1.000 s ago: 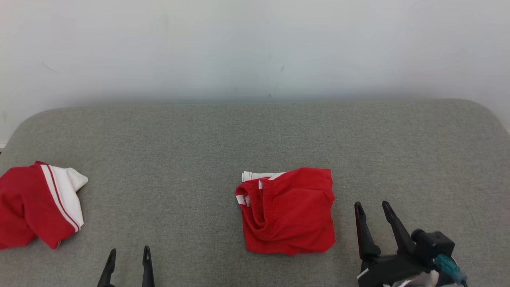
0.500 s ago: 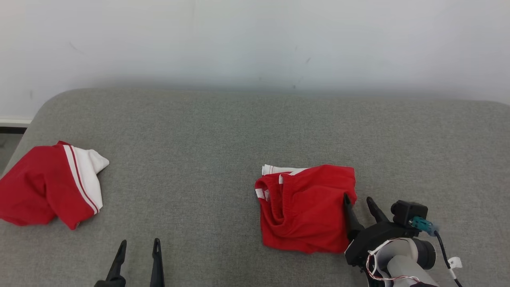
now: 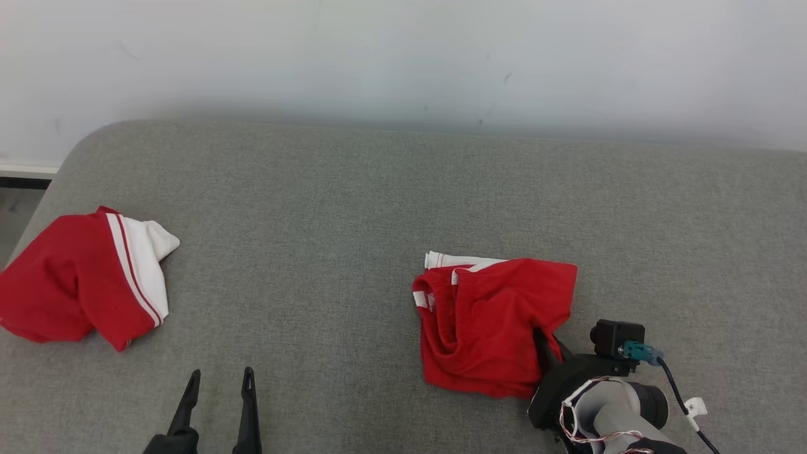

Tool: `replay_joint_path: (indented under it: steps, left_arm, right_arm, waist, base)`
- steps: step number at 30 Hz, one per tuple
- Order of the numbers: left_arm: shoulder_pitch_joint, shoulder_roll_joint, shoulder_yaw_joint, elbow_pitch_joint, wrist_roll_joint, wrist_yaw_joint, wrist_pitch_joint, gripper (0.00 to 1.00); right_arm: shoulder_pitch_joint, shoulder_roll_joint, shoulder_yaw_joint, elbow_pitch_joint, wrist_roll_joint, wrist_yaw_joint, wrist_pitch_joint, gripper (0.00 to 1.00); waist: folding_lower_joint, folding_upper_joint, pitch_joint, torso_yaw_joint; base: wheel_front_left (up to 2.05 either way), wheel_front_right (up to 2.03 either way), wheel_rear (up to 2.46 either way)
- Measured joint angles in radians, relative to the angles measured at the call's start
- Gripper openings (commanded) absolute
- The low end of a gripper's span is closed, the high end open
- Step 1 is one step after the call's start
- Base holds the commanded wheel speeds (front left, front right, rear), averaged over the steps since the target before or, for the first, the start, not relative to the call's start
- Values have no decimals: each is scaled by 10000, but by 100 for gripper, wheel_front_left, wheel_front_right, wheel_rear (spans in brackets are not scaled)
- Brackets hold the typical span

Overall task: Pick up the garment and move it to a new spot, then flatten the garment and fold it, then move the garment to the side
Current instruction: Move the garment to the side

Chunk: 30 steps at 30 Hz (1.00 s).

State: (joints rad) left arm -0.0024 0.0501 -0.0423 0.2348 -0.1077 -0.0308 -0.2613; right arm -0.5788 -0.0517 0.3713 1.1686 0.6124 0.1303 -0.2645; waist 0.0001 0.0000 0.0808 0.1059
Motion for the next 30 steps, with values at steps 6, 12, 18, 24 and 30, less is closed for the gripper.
replay_joint_path:
  steps: [6,12,18,24,30]
  left_arm:
    - [0,2,111,-92,-104,42,-2,100]
    - [-197,2,176,-293,-251,54,-6,100]
    - [-515,-2,232,-477,-146,31,-10,100]
    - [-933,-2,495,-633,132,-136,-12,100]
    - [-1143,31,715,-915,466,-311,-12,100]
  right_arm:
    - [-423,-219,199,-240,-757,0,0,0]
    - [-956,-1149,667,-790,-1622,0,0,0]
    - [-1946,-2207,1340,-932,-1985,0,0,0]
    - [-2899,-3300,2165,-690,-2094,0,-2,0]
    - [-3756,-4472,2744,-470,-2092,0,0,0]
  waist:
    - [0,0,67,-286]
    - [0,0,309,-774]
    - [0,1,693,-1384]
    - [1,1,1269,-1827]
    - [1,1,1866,-2121]
  base:
    - [0,0,0]
    - [0,0,0]
    - [0,0,0]
    - [0,0,0]
    - [0,0,0]
